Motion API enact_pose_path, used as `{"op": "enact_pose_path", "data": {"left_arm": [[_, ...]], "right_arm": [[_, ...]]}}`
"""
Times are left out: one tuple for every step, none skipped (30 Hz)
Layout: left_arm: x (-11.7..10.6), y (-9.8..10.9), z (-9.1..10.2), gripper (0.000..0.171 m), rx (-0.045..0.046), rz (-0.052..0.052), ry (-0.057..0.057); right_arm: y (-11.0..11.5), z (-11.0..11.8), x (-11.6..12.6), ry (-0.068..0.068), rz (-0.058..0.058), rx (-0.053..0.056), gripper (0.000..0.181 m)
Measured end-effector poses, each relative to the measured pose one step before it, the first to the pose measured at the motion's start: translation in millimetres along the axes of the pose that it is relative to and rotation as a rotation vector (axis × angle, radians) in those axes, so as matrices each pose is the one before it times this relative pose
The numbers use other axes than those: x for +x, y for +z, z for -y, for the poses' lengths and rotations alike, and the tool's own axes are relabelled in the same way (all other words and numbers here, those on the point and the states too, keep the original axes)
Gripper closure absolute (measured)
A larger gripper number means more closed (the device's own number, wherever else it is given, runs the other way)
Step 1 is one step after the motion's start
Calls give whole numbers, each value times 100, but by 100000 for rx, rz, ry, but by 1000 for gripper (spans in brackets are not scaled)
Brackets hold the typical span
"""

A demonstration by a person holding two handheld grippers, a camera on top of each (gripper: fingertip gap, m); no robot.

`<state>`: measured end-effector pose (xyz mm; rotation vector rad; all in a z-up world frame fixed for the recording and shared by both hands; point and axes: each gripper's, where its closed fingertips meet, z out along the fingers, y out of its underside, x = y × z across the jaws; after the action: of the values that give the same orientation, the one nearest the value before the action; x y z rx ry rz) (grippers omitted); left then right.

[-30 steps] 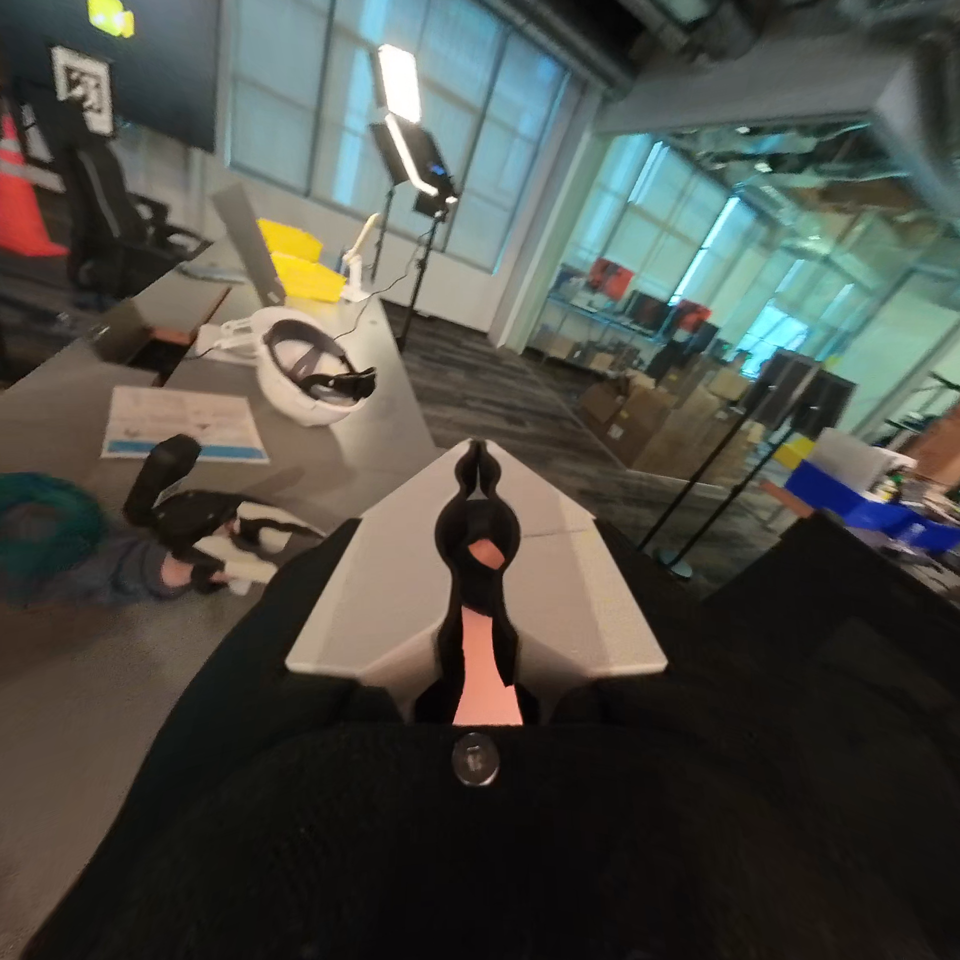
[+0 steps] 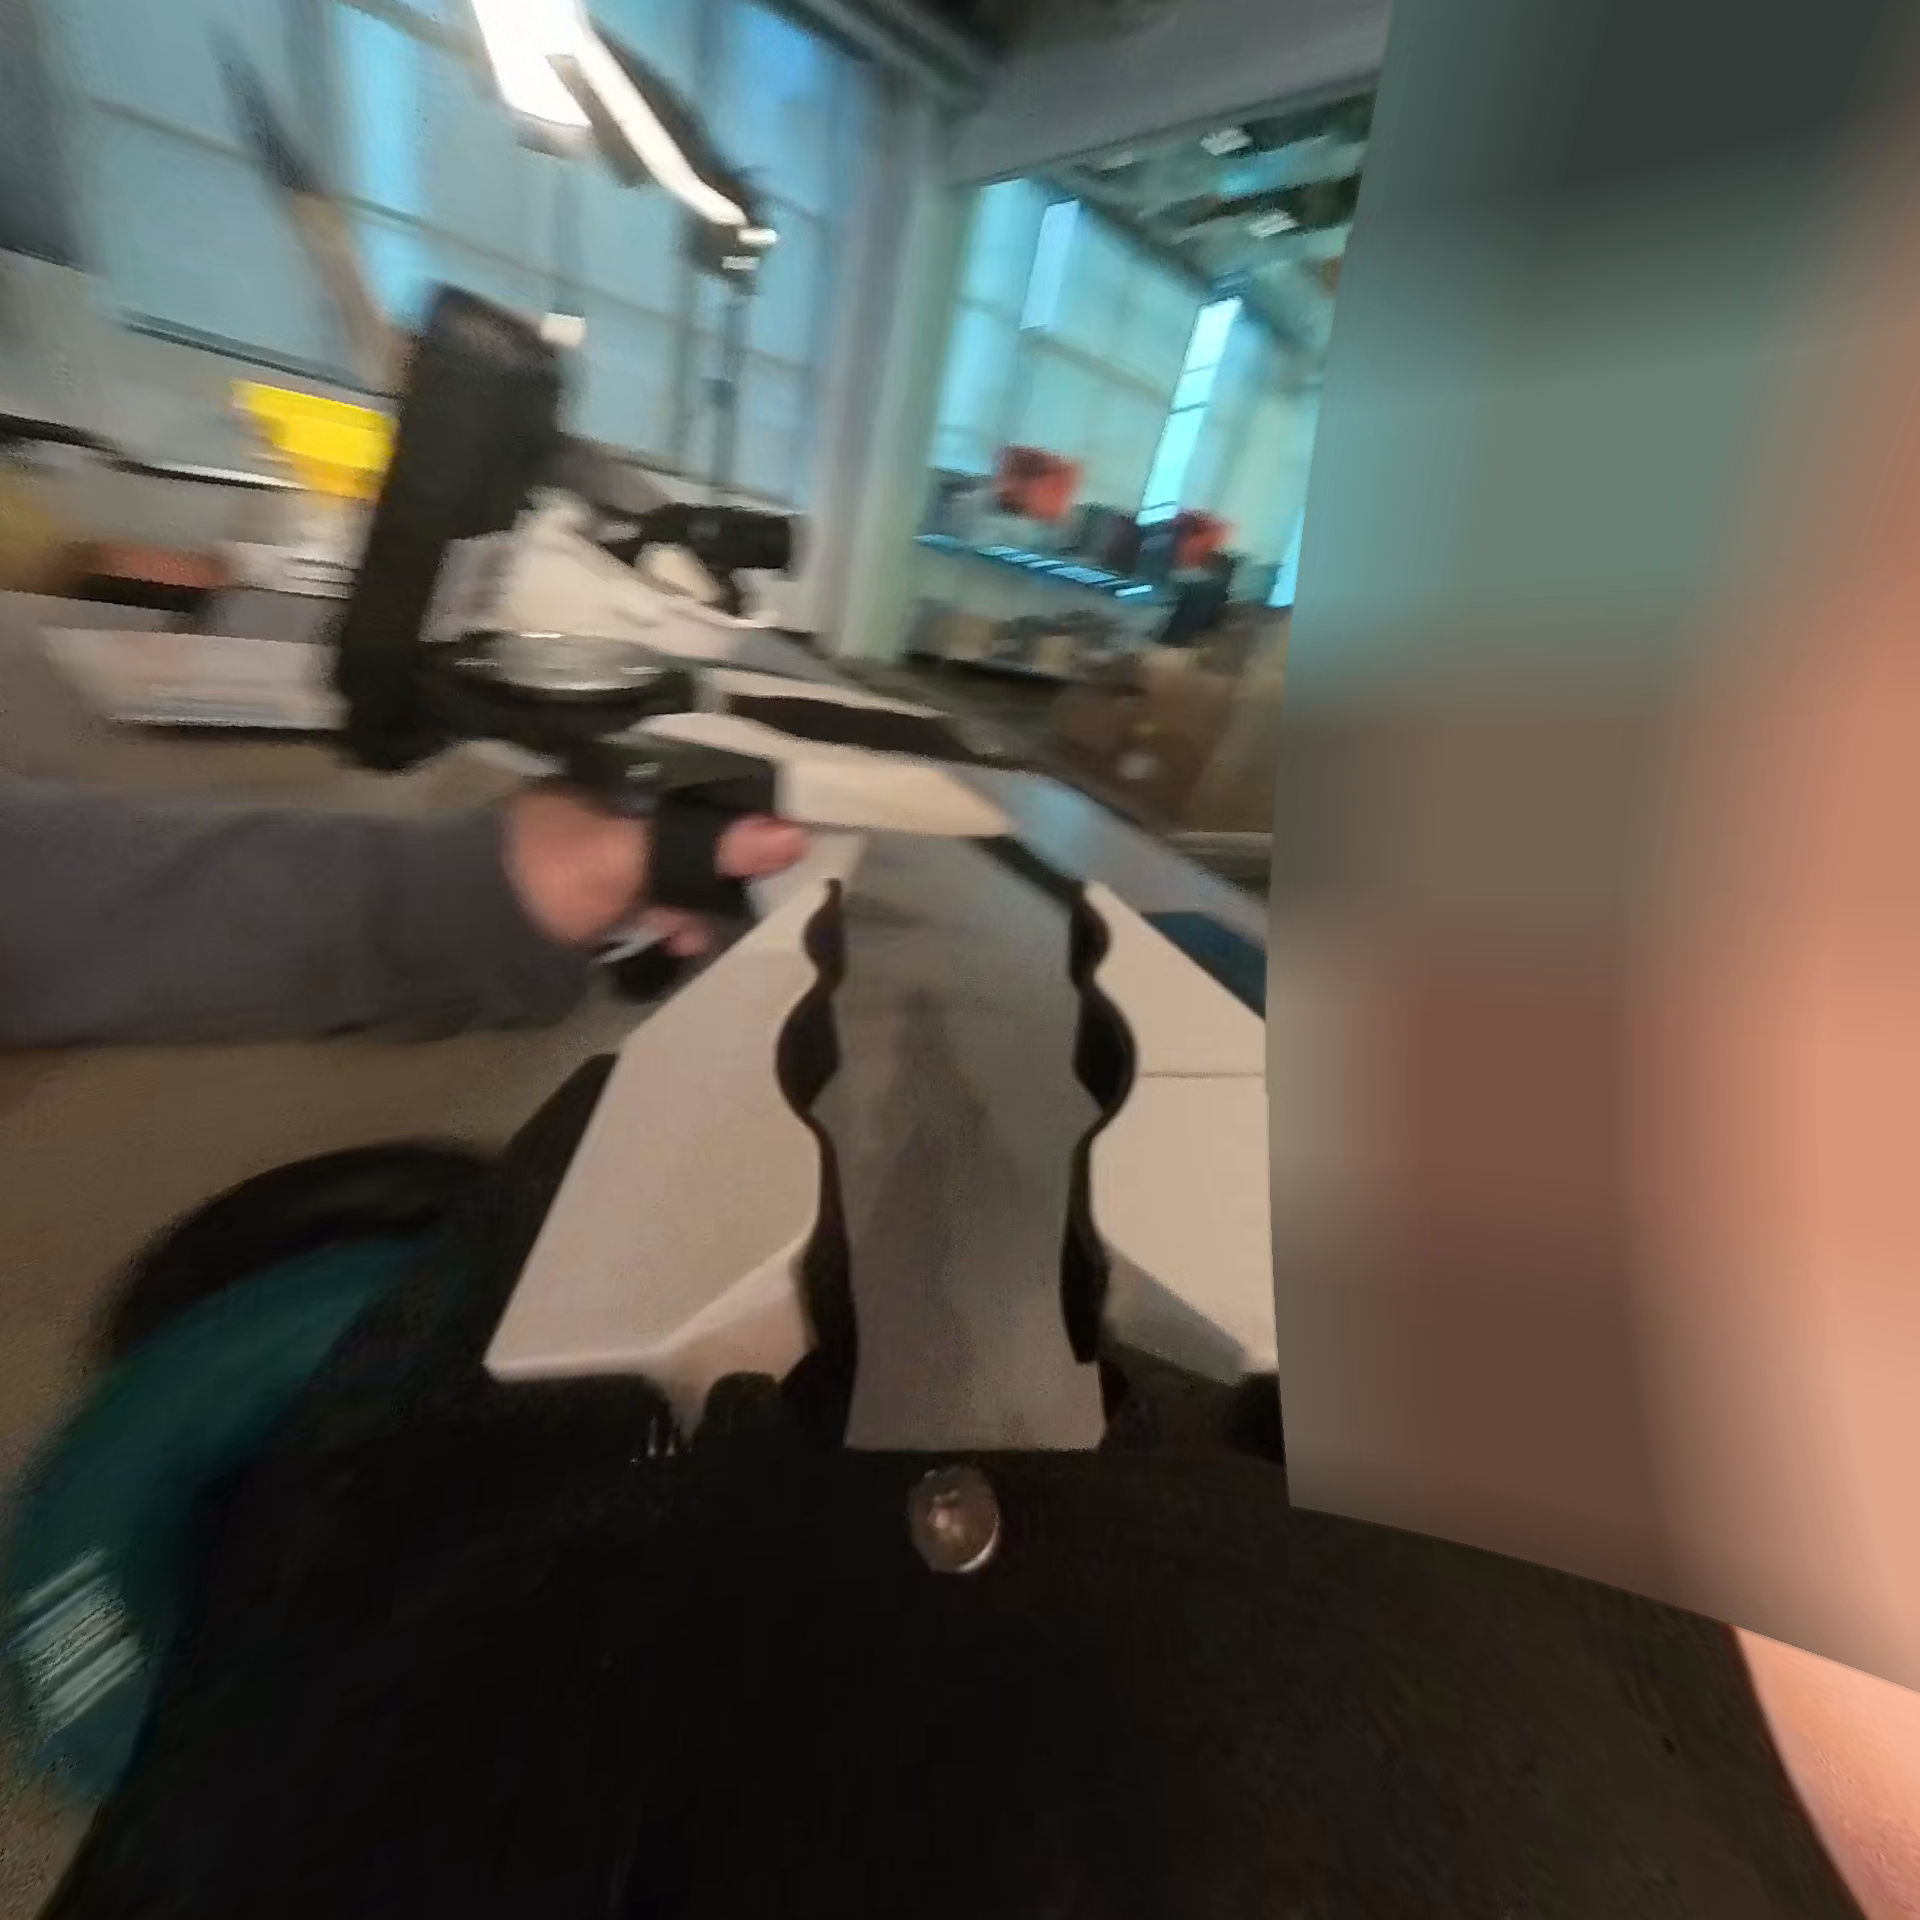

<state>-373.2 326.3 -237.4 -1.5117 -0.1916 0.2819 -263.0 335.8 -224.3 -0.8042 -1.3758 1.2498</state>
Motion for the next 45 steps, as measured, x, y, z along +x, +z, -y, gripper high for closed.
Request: {"op": "enact_pose_path", "data": {"left_arm": [[29,-48,66,112,565,-837,-1510],[92,-3,27,112,286,-1198,-1395],[146,12,17,112,130,-1339,-1168],[200,7,26,112,253,-1567,-934],[234,6,34,112,370,-1590,-968],[227,13,35,112,307,-1584,-984],[199,12,1,112,75,-1391,-618],[116,22,-24,112,-157,-832,-184],[72,25,-18,112,-181,-424,65],[83,22,-33,112,-212,-499,53],[66,23,-35,112,-228,-464,88],[15,5,-4,112,-23,3,80],[3,-14,16,112,103,21,-1],[6,-27,15,112,156,-111,-114],[-32,-30,27,111,170,68,-367],[-46,-32,28,111,235,61,-470],[-51,-23,22,111,194,56,-503],[-63,-13,25,111,143,68,-599],[-68,-24,14,111,125,83,-597],[-48,-24,21,111,180,43,-520],[-59,-8,21,111,116,123,-456],[-38,0,0,111,-23,32,-391],[-29,-11,-2,111,32,43,-291],[-38,14,-6,111,-49,122,-236],[-27,6,-13,111,-175,36,-213],[-22,8,-10,111,-74,75,-86],[-3,-3,-3,111,-18,82,16],[9,14,2,111,-35,44,130],[25,10,-1,111,26,57,415],[84,46,-1,111,2,-72,814],[149,61,-51,111,-393,-350,1142],[195,76,-53,110,-475,-444,1442],[277,63,-18,110,-113,-821,1637],[342,48,7,110,-49,-1206,1571],[322,49,-8,109,-111,-1097,1480],[309,37,13,108,-69,-1114,1500],[305,22,48,107,212,-1206,1375],[291,14,79,107,418,-1259,1055],[272,14,87,106,474,-1219,816],[215,12,57,106,345,-1070,625],[136,7,24,106,53,-626,449],[37,-1,-6,106,-76,-19,376],[4,5,-3,106,-38,78,225],[-5,9,-17,106,-35,-51,-83],[-27,-3,-20,105,-105,-7,-311]], "right_arm": [[-841,-76,-1641,5570,11430,-1680,128],[-730,-335,-1849,5603,11435,-3240,118],[-539,-824,-1754,5190,9772,-5768,106],[-336,-1150,-1470,4120,7434,-8055,92],[-227,-1258,-1122,2207,4934,-8878,84],[-121,-1154,-788,215,2682,-7858,79],[16,-786,-620,-490,1984,-5172,77],[172,-385,-569,96,2583,-2862,77],[276,-370,-428,718,2663,-2916,81],[332,-466,-240,665,2029,-3685,86],[338,-463,-151,298,1463,-3694,91],[307,-450,-159,-98,1175,-3596,98],[266,-409,-52,-320,-8,-3203,100],[153,-186,44,-629,-846,-1579,100],[34,-21,33,-575,-846,-304,100],[-14,-14,15,89,-661,-44,100],[-17,-19,13,489,-444,-77,100],[3,-29,22,323,-318,-202,100],[27,-36,-3,-22,-326,-449,100],[85,-136,-14,-430,-498,-1169,97],[141,-307,-5,-661,-805,-2204,95],[106,-198,33,99,-971,-1877,95],[-30,-34,62,1571,-351,-1441,97],[-173,16,66,2146,373,-1719,98],[-323,113,101,1098,217,-1481,99],[-624,511,139,-617,-404,-9,99],[-1036,1088,148,-2176,-625,1374,99],[-1488,1586,310,-3461,-1199,1701,99],[-1870,1947,647,-4619,-2118,1166,99],[-2204,2153,1101,-5432,-3258,198,99],[-2431,2262,1689,-5584,-4790,-464,99],[-2498,2238,2234,-5392,-5880,-829,99],[-2414,2071,2748,-4774,-6611,-1149,100],[-2128,1736,3169,-3593,-7003,-1974,100],[-1699,1355,3245,-2319,-5807,-2848,101],[-1212,936,3092,-699,-3696,-3434,101],[-730,576,2885,1537,-1951,-3685,101],[-292,246,2514,3744,118,-4199,102],[59,-28,2163,4632,1283,-4802,104],[313,-249,1857,4672,1475,-5219,106],[466,-271,1414,3874,2423,-4788,126],[435,54,1266,2149,1076,-2134,153],[308,401,976,1064,652,439,154],[166,593,844,1422,-389,1756,156],[158,417,593,474,-523,939,157]]}}
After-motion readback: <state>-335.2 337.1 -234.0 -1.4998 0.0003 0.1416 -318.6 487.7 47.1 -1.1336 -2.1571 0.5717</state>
